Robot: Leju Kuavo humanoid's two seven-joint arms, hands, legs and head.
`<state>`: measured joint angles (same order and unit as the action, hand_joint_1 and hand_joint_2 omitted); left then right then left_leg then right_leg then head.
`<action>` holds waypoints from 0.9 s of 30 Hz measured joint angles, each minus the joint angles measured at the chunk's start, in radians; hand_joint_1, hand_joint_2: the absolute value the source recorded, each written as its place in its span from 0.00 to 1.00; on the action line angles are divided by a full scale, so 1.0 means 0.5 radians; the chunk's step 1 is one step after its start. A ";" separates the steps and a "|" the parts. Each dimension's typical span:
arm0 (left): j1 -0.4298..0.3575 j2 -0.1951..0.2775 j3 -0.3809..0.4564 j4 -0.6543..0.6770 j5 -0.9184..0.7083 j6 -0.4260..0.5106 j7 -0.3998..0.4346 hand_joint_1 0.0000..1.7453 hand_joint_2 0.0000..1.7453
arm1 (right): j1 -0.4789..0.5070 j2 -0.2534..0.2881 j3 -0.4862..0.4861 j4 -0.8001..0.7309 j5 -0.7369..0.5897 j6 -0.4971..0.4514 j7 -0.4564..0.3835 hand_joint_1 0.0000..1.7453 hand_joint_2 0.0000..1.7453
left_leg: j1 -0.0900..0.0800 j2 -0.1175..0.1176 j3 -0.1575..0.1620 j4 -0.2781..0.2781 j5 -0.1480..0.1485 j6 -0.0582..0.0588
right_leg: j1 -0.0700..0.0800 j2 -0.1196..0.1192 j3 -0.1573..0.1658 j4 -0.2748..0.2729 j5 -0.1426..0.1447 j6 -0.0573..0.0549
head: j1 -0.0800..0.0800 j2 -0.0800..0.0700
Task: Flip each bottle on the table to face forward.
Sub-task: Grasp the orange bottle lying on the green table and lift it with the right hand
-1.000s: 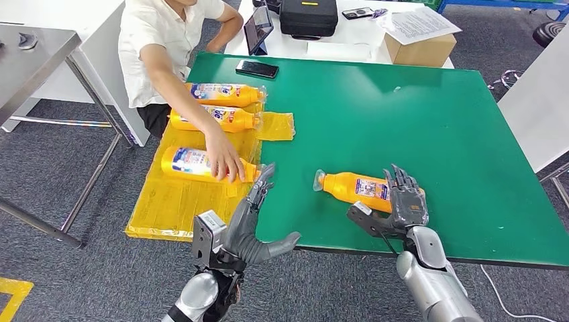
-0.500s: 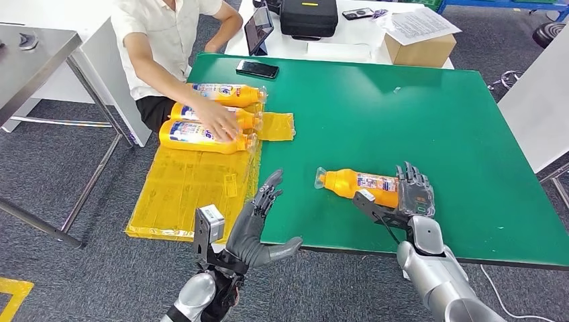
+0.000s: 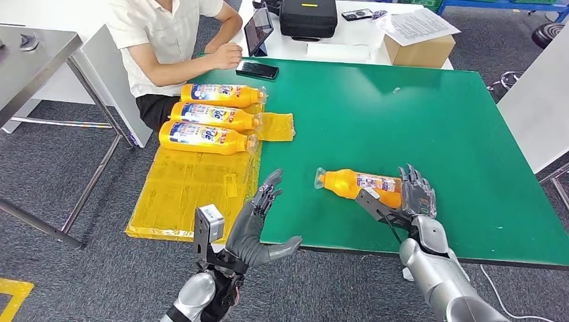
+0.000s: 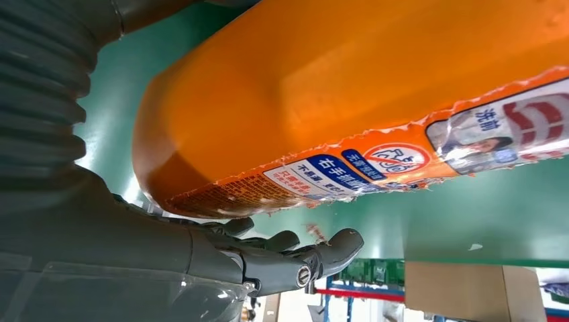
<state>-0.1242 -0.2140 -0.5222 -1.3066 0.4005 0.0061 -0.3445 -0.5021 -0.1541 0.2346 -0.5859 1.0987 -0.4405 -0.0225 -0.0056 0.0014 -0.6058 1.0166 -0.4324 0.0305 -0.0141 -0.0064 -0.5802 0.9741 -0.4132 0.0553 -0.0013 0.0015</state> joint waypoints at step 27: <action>-0.035 0.001 -0.008 0.014 0.059 0.038 -0.122 0.00 1.00 | 0.106 0.028 -0.182 0.020 -0.858 0.467 -1.027 1.00 1.00 | 0.002 0.013 0.028 0.000 -0.004 -0.002 | 0.002 0.010 0.019 -0.002 0.001 -0.001 | 0.001 0.000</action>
<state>-0.1416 -0.2136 -0.5264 -1.2997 0.4298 0.0250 -0.4054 -0.4489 -0.1403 0.1434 -0.5760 0.6695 -0.2071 -0.5358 -0.0047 0.0077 -0.5920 1.0164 -0.4346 0.0297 -0.0132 -0.0016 -0.5708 0.9733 -0.4128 0.0546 -0.0011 0.0015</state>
